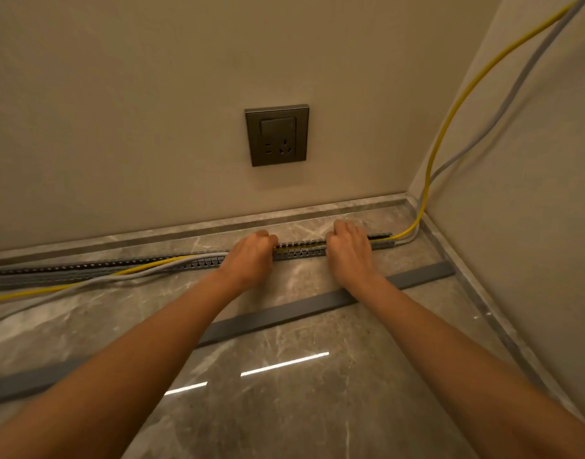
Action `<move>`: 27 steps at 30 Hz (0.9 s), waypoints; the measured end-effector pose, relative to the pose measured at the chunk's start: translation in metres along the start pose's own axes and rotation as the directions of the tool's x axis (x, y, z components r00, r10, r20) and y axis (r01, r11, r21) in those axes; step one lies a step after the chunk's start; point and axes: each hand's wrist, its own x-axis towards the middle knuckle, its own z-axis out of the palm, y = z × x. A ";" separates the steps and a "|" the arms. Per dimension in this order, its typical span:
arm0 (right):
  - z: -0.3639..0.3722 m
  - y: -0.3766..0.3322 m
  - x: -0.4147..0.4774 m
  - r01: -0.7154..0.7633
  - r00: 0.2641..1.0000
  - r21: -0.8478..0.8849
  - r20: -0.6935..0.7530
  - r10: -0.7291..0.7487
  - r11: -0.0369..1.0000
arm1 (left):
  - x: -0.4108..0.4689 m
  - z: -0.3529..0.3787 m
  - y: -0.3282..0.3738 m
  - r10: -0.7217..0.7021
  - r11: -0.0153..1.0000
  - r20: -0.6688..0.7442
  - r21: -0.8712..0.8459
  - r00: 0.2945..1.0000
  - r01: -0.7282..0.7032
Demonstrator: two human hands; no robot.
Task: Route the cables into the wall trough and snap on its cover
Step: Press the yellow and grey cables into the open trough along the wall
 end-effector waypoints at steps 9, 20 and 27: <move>0.003 -0.087 0.013 0.114 0.985 0.315 0.086 -0.148 0.942 | -0.043 -0.017 -0.080 -0.210 0.971 -0.025 0.114 0.977 0.211; 0.009 -0.195 0.016 -0.005 0.993 0.446 0.109 -0.049 0.895 | -0.080 -0.028 -0.168 -0.064 0.981 0.048 0.187 0.997 0.054; 0.010 -0.216 0.018 -0.154 0.988 0.403 0.085 0.131 0.902 | -0.082 -0.037 -0.205 0.218 0.972 0.038 0.083 0.975 -0.221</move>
